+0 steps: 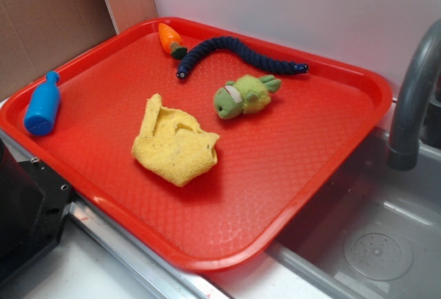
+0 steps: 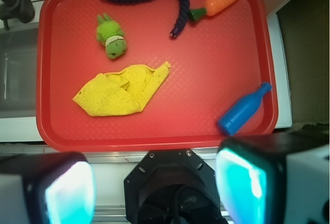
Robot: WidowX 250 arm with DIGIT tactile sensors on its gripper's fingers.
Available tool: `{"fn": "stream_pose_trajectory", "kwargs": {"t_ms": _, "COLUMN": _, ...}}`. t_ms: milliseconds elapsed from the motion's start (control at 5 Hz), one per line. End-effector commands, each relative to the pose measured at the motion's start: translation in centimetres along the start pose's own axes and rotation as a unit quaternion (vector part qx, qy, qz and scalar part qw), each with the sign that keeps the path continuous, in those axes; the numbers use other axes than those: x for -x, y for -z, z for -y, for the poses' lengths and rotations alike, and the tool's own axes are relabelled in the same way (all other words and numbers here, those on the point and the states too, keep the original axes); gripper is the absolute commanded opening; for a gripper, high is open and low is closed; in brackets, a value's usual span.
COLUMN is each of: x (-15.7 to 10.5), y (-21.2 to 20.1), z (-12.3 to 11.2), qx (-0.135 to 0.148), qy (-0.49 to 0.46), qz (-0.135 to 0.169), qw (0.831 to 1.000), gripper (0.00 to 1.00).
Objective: Grab the blue bottle.
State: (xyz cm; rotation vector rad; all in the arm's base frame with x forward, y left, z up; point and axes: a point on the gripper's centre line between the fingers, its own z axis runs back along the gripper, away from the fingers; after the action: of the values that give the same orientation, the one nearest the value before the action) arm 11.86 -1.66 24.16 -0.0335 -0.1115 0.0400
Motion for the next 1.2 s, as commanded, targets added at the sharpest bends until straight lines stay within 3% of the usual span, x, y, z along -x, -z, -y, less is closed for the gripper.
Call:
{"fn": "stream_pose_trajectory", "kwargs": {"t_ms": 0, "x": 0.0, "y": 0.0, "z": 0.0, "qx": 0.0, "qy": 0.0, "qz": 0.0, "qw": 1.0, "gripper": 1.0}}
{"fn": "stream_pose_trajectory", "kwargs": {"t_ms": 200, "x": -0.4, "y": 4.4, "z": -5.1, "qx": -0.097, "qy": -0.114, "qz": -0.002, "qw": 0.989, "gripper": 1.0}}
{"fn": "stream_pose_trajectory", "kwargs": {"t_ms": 400, "x": -0.6, "y": 6.8, "z": -9.2, "qx": -0.099, "qy": -0.24, "qz": 0.052, "qw": 0.964, "gripper": 1.0}}
{"fn": "stream_pose_trajectory", "kwargs": {"t_ms": 600, "x": 1.1, "y": 9.5, "z": -11.9, "qx": -0.085, "qy": -0.362, "qz": 0.056, "qw": 0.927, "gripper": 1.0}}
{"fn": "stream_pose_trajectory", "kwargs": {"t_ms": 800, "x": 0.9, "y": 13.7, "z": -13.0, "qx": -0.069, "qy": -0.402, "qz": 0.037, "qw": 0.912, "gripper": 1.0}}
{"fn": "stream_pose_trajectory", "kwargs": {"t_ms": 1000, "x": 0.5, "y": 16.8, "z": -13.7, "qx": -0.061, "qy": -0.389, "qz": 0.015, "qw": 0.919, "gripper": 1.0}}
